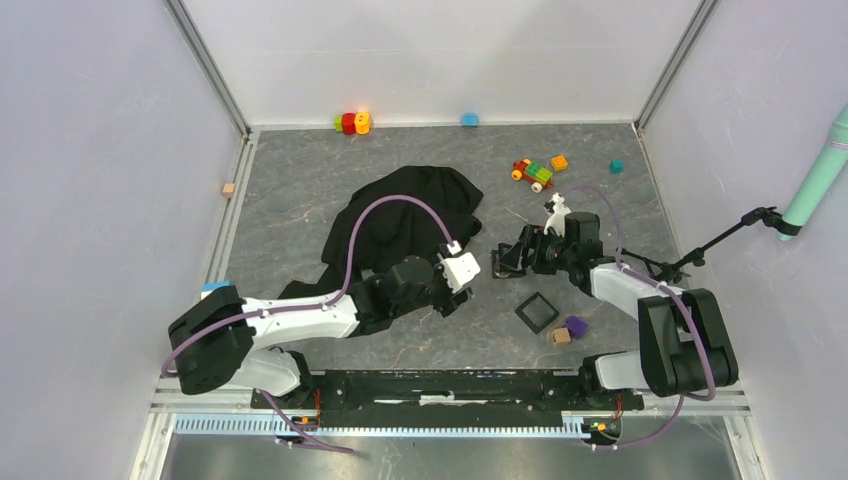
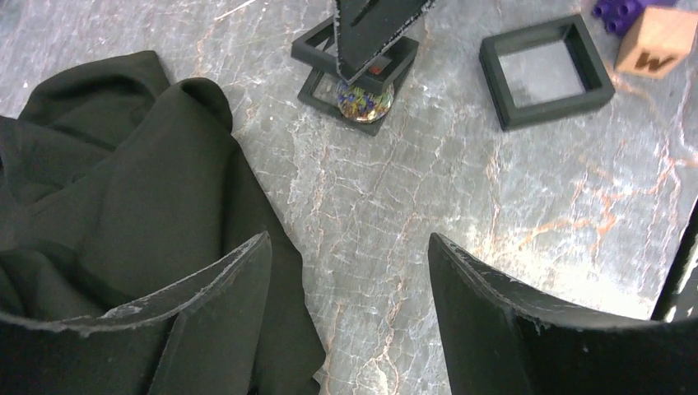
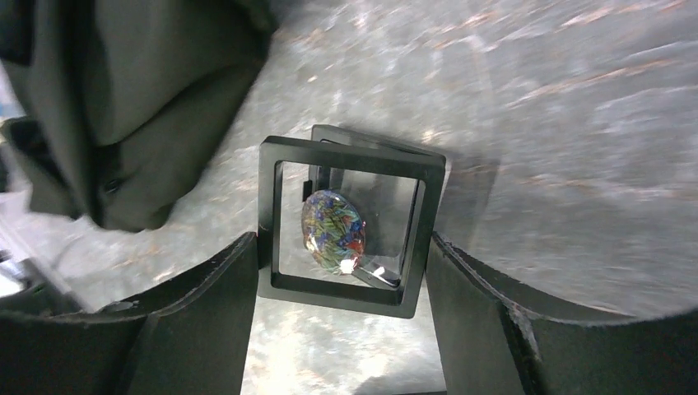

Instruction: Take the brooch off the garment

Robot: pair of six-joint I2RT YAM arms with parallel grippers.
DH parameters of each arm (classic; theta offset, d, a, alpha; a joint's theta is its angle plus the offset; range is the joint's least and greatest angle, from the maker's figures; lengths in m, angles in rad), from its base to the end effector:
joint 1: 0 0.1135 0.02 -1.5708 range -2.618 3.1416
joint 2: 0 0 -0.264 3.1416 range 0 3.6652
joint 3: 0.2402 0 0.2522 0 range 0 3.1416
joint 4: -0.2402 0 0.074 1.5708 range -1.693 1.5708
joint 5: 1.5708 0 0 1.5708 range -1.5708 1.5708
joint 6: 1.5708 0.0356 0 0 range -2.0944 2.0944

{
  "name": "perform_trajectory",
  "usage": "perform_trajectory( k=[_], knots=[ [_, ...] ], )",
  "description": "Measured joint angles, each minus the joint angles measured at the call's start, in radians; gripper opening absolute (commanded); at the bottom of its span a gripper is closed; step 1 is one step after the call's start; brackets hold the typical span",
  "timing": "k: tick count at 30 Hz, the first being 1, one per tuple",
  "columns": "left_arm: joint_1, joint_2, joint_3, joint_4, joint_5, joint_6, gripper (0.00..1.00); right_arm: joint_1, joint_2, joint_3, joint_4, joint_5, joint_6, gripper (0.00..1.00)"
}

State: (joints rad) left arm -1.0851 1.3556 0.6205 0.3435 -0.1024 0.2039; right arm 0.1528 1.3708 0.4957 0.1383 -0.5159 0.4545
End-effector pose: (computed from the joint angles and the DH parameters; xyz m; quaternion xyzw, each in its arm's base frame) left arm 0.1371 -0.2518 0.2099 0.4760 0.6807 -0.1984 0.5204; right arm 0.2428 0.0552 0.1521 0.0307 0.8895 0.3397 0.3040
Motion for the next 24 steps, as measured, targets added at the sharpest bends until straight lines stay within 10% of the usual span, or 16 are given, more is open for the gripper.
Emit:
perform_trajectory(
  k=[11,19,24],
  knots=[
    [0.031,-0.030,0.080,-0.218,-0.082,-0.172,0.76,-0.012,0.005,0.138,-0.211,0.338,-0.135,0.69],
    [0.222,-0.140,0.033,-0.277,-0.072,-0.366,0.80,-0.013,0.129,0.324,-0.301,0.514,-0.202,0.98],
    [0.317,-0.121,0.078,-0.364,-0.070,-0.478,0.80,-0.016,0.225,0.414,-0.345,0.541,-0.230,0.98]
  ],
)
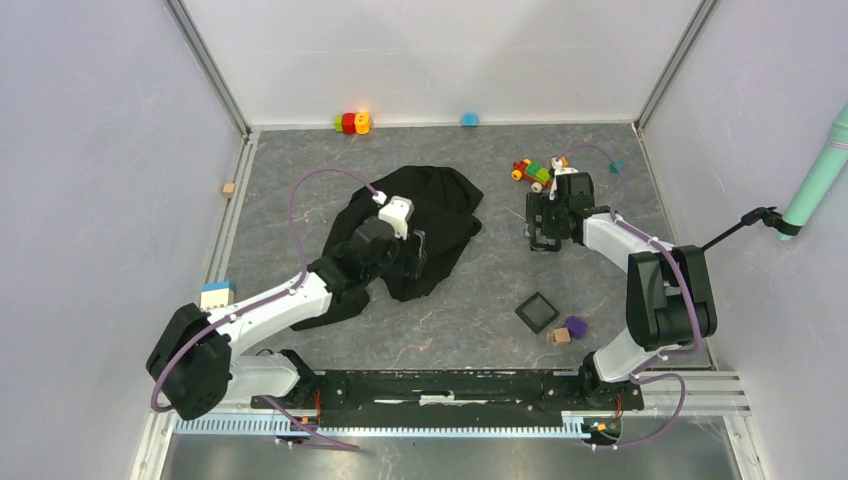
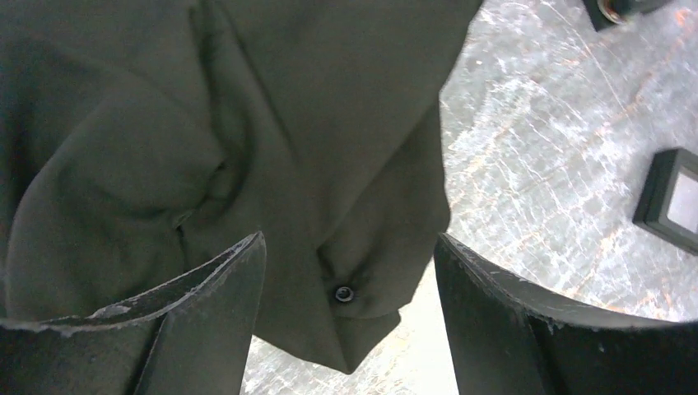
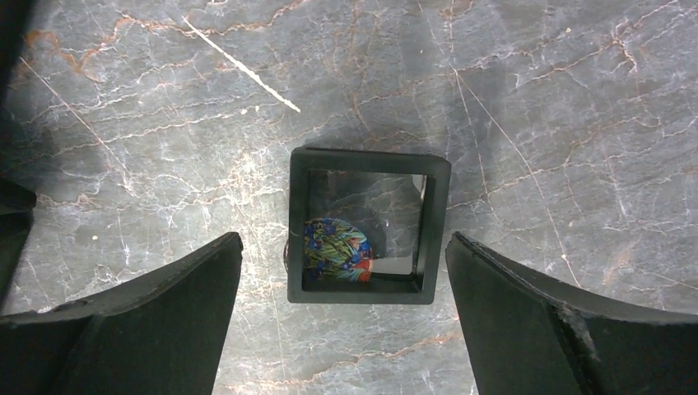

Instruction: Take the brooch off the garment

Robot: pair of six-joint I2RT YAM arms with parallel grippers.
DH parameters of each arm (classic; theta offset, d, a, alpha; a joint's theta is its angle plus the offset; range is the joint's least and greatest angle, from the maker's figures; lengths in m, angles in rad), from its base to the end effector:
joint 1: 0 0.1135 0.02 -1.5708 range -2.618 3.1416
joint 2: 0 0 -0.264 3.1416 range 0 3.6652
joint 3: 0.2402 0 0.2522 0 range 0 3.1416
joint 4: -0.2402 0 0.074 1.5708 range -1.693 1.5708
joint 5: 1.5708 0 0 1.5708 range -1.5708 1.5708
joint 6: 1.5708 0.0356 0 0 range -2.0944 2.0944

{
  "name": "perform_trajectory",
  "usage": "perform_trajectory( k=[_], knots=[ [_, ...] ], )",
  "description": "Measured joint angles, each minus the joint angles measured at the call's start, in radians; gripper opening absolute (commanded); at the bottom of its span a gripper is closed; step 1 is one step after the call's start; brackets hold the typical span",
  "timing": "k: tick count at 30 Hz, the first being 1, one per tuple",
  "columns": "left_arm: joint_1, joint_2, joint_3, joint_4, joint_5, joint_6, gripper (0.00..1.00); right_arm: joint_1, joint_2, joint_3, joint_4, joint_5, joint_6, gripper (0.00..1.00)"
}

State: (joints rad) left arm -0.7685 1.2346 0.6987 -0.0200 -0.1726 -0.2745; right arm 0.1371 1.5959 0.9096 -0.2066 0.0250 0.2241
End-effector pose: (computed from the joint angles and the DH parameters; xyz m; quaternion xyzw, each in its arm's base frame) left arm 0.1961 -0.1811 0.2317 0.1723 0.8545 -0.1759 0.4573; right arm 0.3200 0.0432 0.1832 0.0452 0.9420 0.0481 0.3292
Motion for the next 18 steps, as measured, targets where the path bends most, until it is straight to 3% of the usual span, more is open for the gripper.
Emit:
perform_trajectory(
  k=[5,9,18],
  knots=[
    [0.082,0.000,0.010,-0.060,-0.021,-0.056,0.80,0.018,-0.010,0.017,-0.038,0.026,-0.016,0.98],
    [0.122,0.014,0.019,-0.100,-0.098,-0.098,0.80,0.112,-0.052,0.047,-0.056,0.044,-0.035,0.90],
    [0.241,0.029,0.068,-0.166,-0.163,-0.170,0.84,0.359,-0.012,0.087,0.118,-0.131,-0.035,0.88]
  ],
)
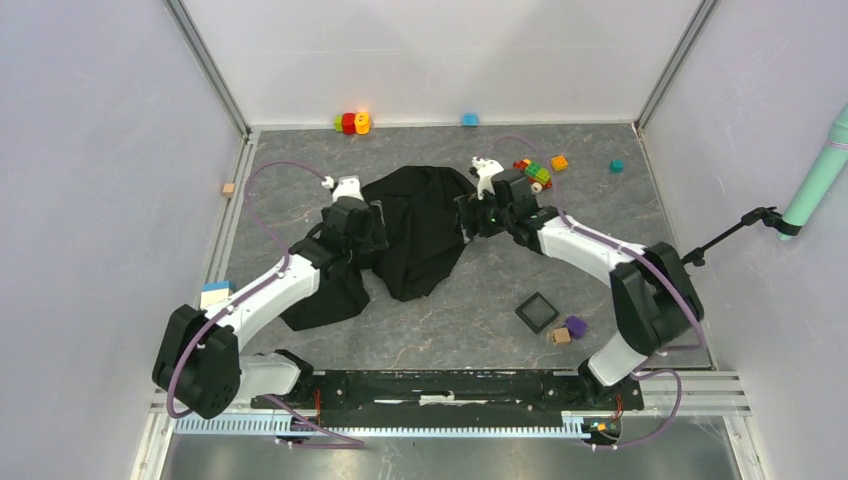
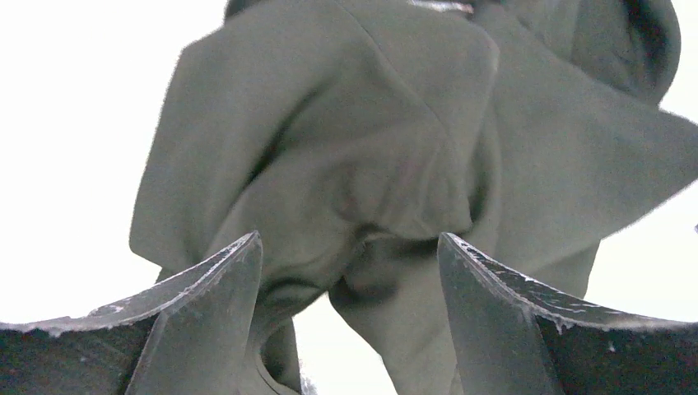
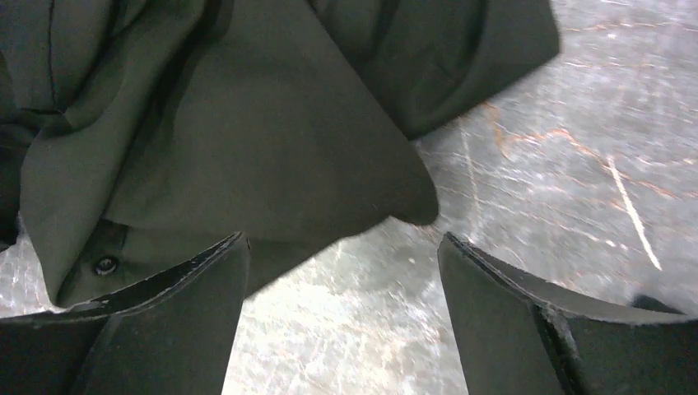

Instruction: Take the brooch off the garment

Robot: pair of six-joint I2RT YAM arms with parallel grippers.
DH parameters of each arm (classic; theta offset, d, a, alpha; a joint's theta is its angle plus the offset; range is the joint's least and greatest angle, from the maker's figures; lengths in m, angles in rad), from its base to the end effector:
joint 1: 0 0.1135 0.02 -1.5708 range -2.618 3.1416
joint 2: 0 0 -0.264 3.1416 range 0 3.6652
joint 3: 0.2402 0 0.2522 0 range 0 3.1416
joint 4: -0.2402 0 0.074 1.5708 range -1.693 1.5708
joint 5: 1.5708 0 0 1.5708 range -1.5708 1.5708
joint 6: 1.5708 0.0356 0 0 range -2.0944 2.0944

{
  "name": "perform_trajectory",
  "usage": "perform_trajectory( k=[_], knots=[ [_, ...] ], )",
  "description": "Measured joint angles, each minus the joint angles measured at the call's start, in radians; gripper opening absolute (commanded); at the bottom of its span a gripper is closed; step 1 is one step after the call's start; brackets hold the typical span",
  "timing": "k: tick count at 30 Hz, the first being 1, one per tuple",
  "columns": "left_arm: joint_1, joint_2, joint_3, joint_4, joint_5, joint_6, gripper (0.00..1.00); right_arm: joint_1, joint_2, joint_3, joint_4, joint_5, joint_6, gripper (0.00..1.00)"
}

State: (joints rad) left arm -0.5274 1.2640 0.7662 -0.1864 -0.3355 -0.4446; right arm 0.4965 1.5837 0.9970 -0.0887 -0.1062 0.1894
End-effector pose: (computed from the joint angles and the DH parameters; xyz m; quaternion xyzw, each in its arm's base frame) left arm 0.2371 -0.1245 0.2329 -0.0347 0.8929 -0.0642 0.4444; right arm 0.3024 0.1681 0.2234 -0.1604 0.8861 0.1904 0.3910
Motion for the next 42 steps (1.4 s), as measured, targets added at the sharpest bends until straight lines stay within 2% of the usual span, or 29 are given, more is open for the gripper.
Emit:
perform_trajectory(
  k=[5,7,9,10,11,14,17,18,20,21,22,24,26,29,35,38,42],
  knots=[
    [0.094,0.010,0.020,0.003,0.006,-0.061,0.85,0.028,0.140,0.056,0.043,0.018,0.038,0.78],
    [0.130,0.026,0.020,0.010,0.019,-0.079,0.85,0.027,0.182,0.063,0.051,0.040,0.055,0.51],
    [0.161,0.052,0.020,0.021,0.038,-0.096,0.85,0.026,0.209,0.065,0.058,0.055,0.064,0.15],
    [0.171,0.063,0.020,0.027,0.049,-0.100,0.84,0.024,0.219,0.068,0.059,0.057,0.070,0.05],
    [0.183,0.079,0.020,0.035,0.063,-0.108,0.84,0.018,0.229,0.075,0.058,0.057,0.083,0.00],
    [0.197,0.109,0.020,0.053,0.104,-0.112,0.82,-0.011,0.240,0.102,0.054,0.051,0.102,0.00],
    [0.198,0.136,0.020,0.074,0.169,-0.108,0.79,-0.103,0.240,0.142,0.062,0.032,0.124,0.00],
    [0.198,0.141,0.020,0.081,0.190,-0.107,0.79,-0.148,0.239,0.155,0.070,0.031,0.130,0.04],
    [0.198,0.152,0.019,0.101,0.235,-0.101,0.77,-0.211,0.239,0.181,0.073,0.027,0.132,0.43],
    [0.198,0.160,0.019,0.113,0.262,-0.093,0.75,-0.244,0.239,0.201,0.069,0.025,0.127,0.57],
    [0.198,0.170,0.019,0.124,0.286,-0.088,0.74,-0.262,0.240,0.217,0.067,0.017,0.135,0.68],
    [0.198,0.206,0.024,0.136,0.340,-0.079,0.70,-0.277,0.243,0.261,0.061,-0.016,0.128,0.78],
    [0.198,0.248,0.031,0.136,0.393,-0.071,0.65,-0.262,0.242,0.278,0.070,-0.057,0.116,0.81],
    [0.196,0.288,0.031,0.129,0.481,-0.069,0.64,-0.213,0.237,0.271,0.065,-0.080,0.090,0.80],
    [0.151,0.240,-0.008,0.129,0.575,-0.068,0.58,-0.053,0.206,0.233,0.047,-0.117,0.047,0.78],
    [0.109,0.200,-0.047,0.126,0.602,-0.068,0.58,0.028,0.207,0.221,0.066,-0.151,0.049,0.75],
    [0.065,0.180,-0.091,0.126,0.628,-0.068,0.54,0.075,0.238,0.217,0.119,-0.201,0.072,0.67]
  ],
)
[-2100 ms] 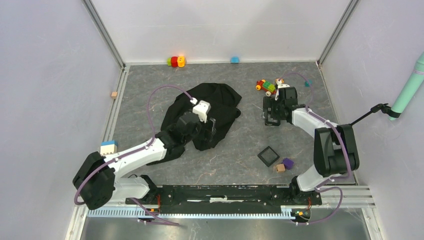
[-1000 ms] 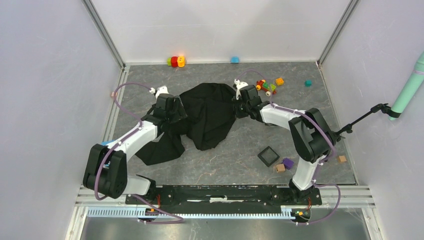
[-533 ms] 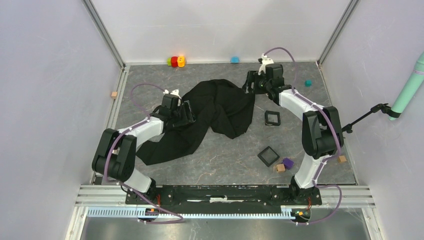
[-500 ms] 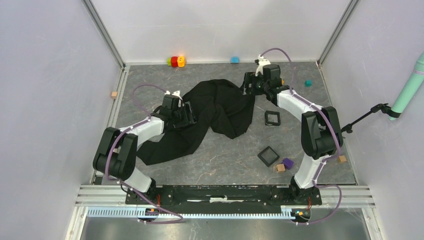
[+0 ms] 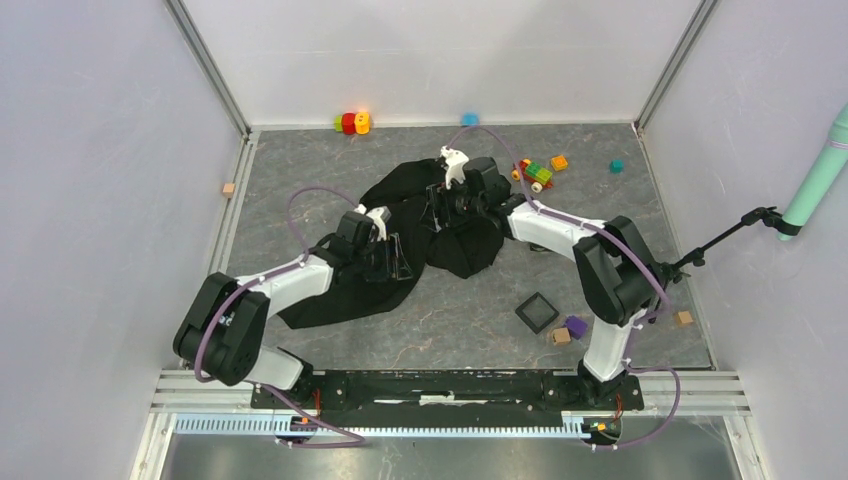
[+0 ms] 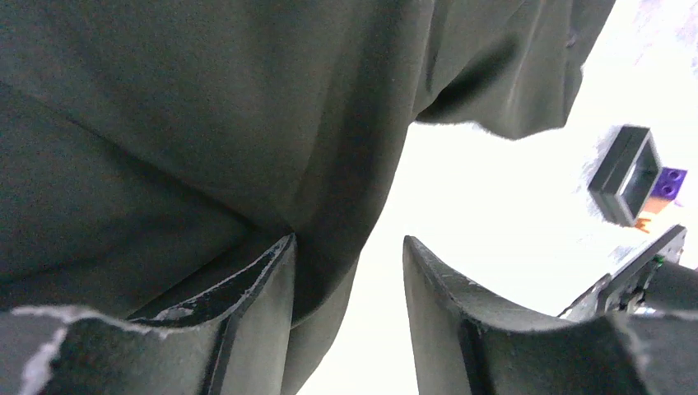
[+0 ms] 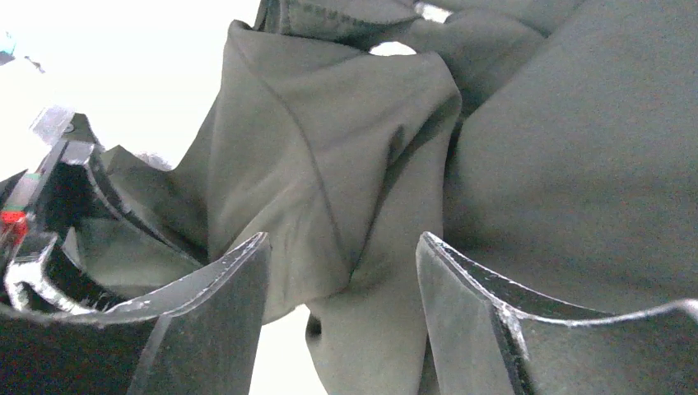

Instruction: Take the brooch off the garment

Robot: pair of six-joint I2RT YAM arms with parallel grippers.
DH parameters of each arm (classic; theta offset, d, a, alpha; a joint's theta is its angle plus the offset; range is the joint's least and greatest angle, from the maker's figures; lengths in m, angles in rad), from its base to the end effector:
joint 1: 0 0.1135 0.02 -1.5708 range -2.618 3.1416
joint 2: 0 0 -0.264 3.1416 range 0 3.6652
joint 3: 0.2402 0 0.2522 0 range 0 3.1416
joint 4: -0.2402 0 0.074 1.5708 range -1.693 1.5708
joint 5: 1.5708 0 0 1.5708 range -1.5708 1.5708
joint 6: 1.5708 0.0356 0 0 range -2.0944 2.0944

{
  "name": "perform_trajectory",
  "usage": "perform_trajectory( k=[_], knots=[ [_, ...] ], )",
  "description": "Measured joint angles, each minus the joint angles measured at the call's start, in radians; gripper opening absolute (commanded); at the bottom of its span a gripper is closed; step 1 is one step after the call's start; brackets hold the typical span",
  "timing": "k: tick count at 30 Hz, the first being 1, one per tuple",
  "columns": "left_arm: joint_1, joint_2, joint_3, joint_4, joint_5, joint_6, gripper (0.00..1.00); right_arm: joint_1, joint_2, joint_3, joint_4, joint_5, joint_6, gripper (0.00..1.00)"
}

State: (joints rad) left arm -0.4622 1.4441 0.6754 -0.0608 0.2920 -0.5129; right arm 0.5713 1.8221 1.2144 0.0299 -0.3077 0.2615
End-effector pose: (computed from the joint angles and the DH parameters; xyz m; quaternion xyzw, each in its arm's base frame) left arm 0.2437 -0.1329 0.1685 0.0293 0.9232 -0.2877 0.2531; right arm 0.3403 0.2315 0.2196 -0.2062 0.8472 0.3136 0.3760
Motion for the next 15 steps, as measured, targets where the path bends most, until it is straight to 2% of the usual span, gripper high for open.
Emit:
perform_trajectory(
  k=[4,6,8,9,11,15],
  knots=[
    [-0.014,-0.041,-0.058,-0.010,0.007,-0.001,0.51,0.021,0.066,0.013,0.010,-0.006,0.015,0.55],
    [-0.021,-0.091,-0.093,-0.020,0.006,-0.002,0.51,0.032,0.094,0.018,0.009,-0.003,0.023,0.40],
    [-0.024,-0.161,-0.119,-0.034,0.000,-0.003,0.51,0.045,0.109,0.019,0.005,-0.003,0.027,0.22],
    [-0.024,-0.198,-0.127,-0.045,-0.005,-0.005,0.52,0.053,0.113,0.021,0.002,-0.005,0.026,0.16],
    [-0.024,-0.294,-0.132,-0.093,-0.039,-0.006,0.54,0.069,0.114,0.026,0.000,-0.011,0.024,0.09],
    [-0.013,-0.452,-0.087,-0.190,-0.124,-0.018,0.67,0.110,0.086,0.017,0.000,-0.016,-0.008,0.04]
  ],
)
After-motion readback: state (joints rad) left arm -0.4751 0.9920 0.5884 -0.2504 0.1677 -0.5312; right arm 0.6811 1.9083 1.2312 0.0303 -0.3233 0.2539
